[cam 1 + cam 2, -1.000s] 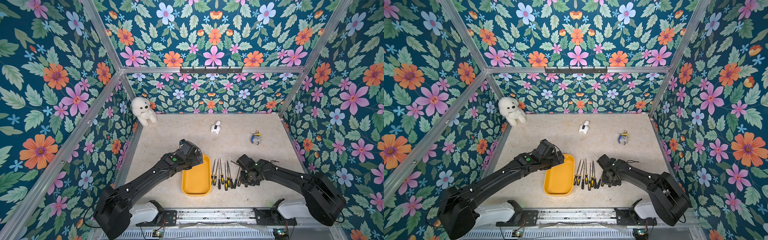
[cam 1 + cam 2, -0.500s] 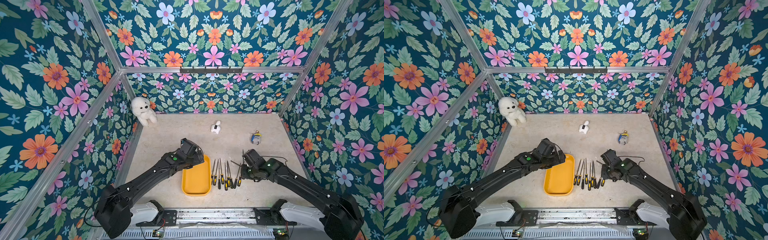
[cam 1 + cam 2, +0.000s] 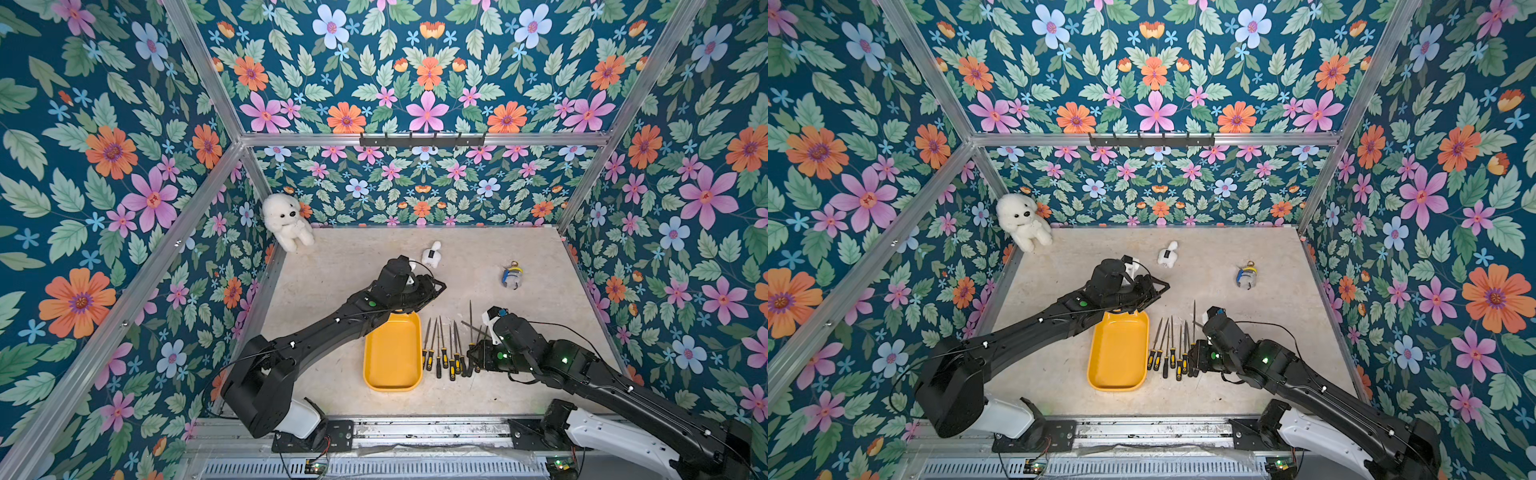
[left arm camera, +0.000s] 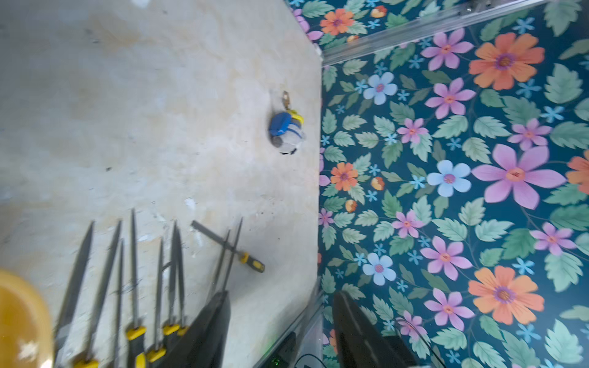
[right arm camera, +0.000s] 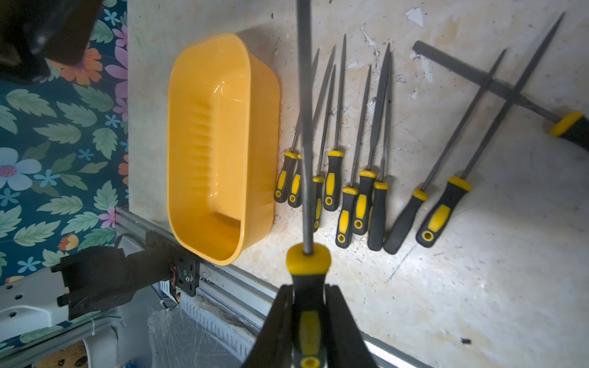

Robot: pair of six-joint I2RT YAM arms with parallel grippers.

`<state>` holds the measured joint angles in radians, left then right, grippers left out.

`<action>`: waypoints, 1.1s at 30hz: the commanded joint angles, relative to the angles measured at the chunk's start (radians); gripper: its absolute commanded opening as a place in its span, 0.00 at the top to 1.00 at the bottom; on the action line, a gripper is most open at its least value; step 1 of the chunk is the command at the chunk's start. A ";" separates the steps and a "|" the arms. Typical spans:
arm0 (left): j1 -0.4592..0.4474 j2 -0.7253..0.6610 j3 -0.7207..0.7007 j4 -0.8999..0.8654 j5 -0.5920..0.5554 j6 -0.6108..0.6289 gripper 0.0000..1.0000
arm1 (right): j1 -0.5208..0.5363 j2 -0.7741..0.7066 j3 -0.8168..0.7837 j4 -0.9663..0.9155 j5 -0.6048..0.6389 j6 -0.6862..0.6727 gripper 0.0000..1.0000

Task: Put the file tool into the storage box
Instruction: Pick up the file tool from the center of the board.

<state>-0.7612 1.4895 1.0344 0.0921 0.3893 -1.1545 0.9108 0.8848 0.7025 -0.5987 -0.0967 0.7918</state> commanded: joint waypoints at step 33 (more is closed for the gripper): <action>-0.070 0.240 0.207 -0.293 0.073 0.151 1.00 | 0.042 0.219 0.044 0.136 -0.010 -0.009 1.00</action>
<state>-0.8318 1.7313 1.2224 -0.1841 0.4389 -1.0161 0.9497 1.0954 0.7391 -0.4644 -0.1154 0.8009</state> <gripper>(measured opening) 0.070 0.213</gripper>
